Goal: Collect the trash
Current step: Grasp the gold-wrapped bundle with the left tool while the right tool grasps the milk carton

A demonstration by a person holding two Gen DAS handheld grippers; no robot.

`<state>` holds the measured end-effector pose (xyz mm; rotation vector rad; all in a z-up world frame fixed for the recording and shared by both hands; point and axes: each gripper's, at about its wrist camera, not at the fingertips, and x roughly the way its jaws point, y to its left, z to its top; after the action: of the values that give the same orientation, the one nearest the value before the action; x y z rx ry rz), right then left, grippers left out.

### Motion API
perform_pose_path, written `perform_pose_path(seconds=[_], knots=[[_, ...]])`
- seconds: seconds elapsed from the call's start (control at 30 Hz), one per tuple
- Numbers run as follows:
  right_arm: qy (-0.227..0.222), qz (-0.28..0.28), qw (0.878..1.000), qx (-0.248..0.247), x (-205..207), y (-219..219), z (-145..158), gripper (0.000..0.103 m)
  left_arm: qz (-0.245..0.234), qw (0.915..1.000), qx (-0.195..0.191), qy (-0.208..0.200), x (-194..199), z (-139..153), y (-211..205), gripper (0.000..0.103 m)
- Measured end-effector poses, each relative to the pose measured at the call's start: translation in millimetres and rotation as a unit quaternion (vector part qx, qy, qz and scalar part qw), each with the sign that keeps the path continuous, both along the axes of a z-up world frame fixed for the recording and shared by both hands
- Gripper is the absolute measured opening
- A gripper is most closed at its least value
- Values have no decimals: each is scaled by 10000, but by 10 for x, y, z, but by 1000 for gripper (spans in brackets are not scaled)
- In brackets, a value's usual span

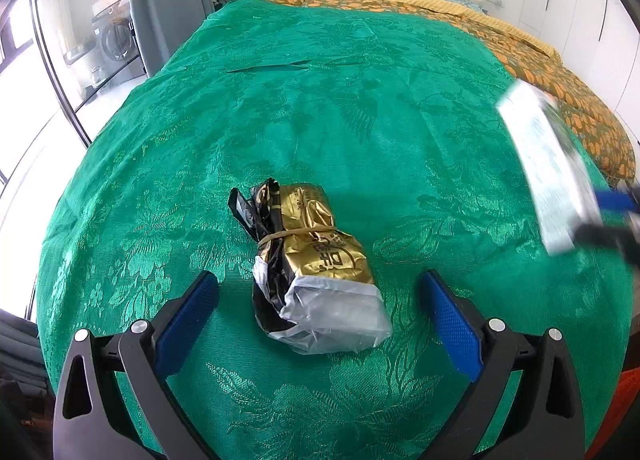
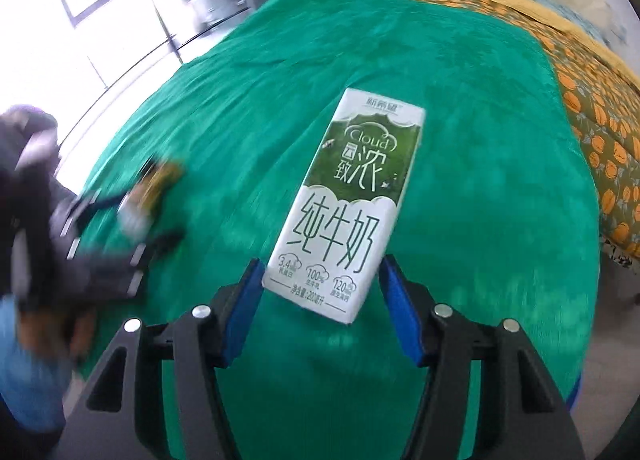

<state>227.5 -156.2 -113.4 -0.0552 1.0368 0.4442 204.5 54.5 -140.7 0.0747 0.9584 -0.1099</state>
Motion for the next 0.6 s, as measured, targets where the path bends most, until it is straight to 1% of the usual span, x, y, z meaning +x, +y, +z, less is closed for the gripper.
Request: perform_pose_path(seconds=[0.13,0.23,0.27,0.3,0.37,0.43,0.47,0.53,0.6], knots=[[40,157,9999,-52,-359,-66,-48,57,-49,10000,-55,9,-9,4,14,98],[22,38,10000,-74,-543,-194,-70,58,-265,9992,-295,50,-86,40,123,98],[-11,-23,10000,-53,-620,-231,-49,62,-315,9987,-387,96,-149,66,193,98],[-52,-134,9999,-2,-677,-315,-24,76,-343,9982,-483,115,-209,89,262,98],[-113,-245,9996,117,-744,-412,12,83,-363,9967,-724,50,-355,155,435,98],[-152,-348,9989,257,-800,-503,44,85,-372,9958,-839,-70,-448,225,536,98],[-150,-394,9987,299,-759,-548,35,87,-389,9953,-880,-142,-485,268,561,98],[-146,-503,9978,398,-726,-569,49,88,-457,9946,-914,-194,-494,324,521,98],[-157,-677,9965,468,-648,-547,80,88,-484,9952,-844,-142,-436,338,425,98]])
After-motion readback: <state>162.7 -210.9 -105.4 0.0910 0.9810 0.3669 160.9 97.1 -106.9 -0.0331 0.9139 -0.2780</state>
